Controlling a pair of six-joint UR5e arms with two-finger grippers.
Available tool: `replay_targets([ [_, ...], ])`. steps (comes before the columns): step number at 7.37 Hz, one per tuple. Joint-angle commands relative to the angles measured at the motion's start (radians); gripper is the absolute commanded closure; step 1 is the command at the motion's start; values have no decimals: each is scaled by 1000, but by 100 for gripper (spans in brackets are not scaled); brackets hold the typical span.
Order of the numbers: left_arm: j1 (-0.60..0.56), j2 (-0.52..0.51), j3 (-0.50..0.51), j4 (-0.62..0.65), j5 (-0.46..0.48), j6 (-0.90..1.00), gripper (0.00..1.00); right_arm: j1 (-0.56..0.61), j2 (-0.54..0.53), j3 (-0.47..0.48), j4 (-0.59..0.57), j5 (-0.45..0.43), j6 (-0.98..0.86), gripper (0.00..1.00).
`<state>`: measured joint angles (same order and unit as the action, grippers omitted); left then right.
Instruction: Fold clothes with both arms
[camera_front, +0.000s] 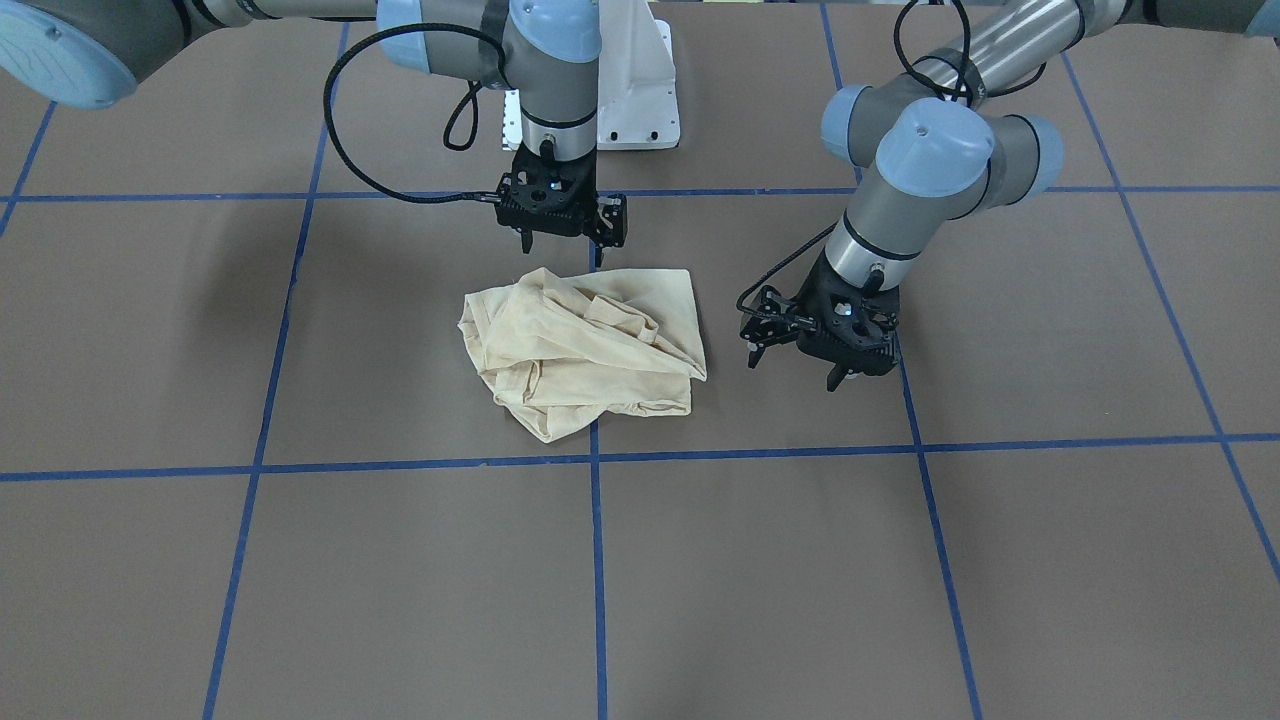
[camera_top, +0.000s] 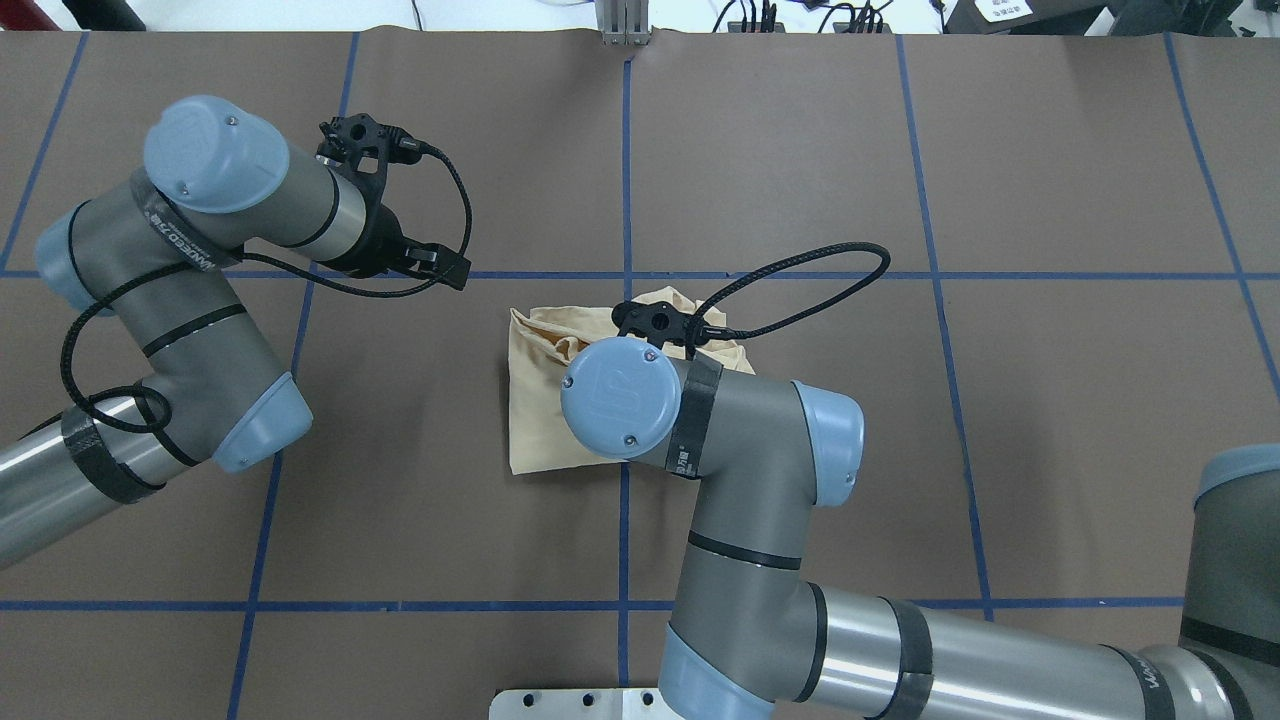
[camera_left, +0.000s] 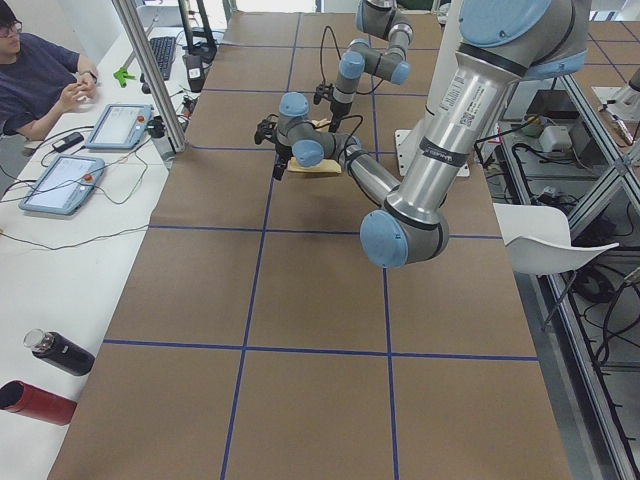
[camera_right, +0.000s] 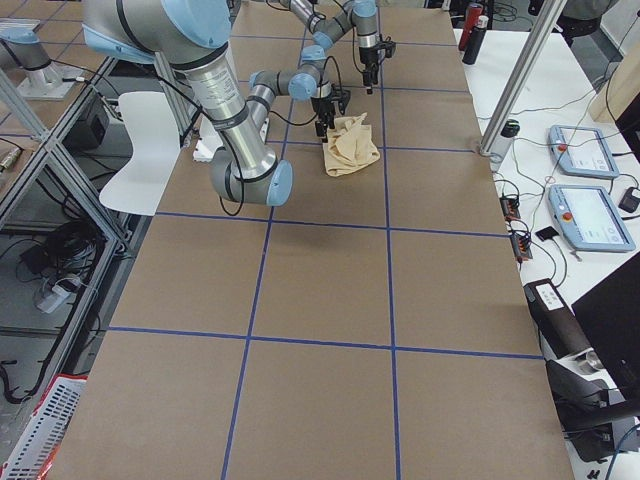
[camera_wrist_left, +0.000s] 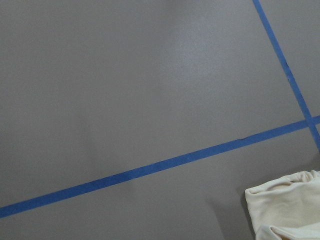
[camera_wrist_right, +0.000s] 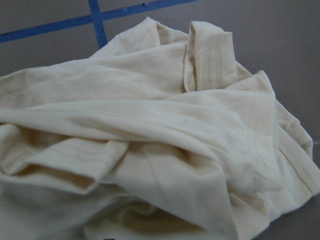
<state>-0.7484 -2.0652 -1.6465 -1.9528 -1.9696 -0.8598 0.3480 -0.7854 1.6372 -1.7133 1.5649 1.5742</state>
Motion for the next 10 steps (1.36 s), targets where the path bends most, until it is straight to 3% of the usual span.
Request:
replay_targets([
  [1, 0, 4, -4, 0, 0, -2, 0, 44, 8, -103, 190, -69, -12, 82],
  [2, 0, 4, -4, 0, 2, -2, 0, 74, 9, -132, 210, -68, -66, 100],
  [5, 0, 5, -10, 0, 2, -7, 0, 166, 9, -163, 213, -68, -233, 97],
  [6, 0, 5, -10, 0, 2, -8, 0, 198, 11, -165, 215, -68, -262, 65],
  [7, 0, 5, -12, 0, 2, -8, 0, 222, 11, -165, 219, -66, -270, 12],
  [8, 0, 5, -12, 0, 2, -8, 0, 248, 11, -166, 219, -56, -301, 1],
  [9, 0, 5, -12, 0, 2, -8, 0, 270, 12, -166, 219, -27, -330, 1],
  [10, 0, 5, -13, 0, 0, -8, 0, 311, 12, -166, 218, 83, -345, 1],
])
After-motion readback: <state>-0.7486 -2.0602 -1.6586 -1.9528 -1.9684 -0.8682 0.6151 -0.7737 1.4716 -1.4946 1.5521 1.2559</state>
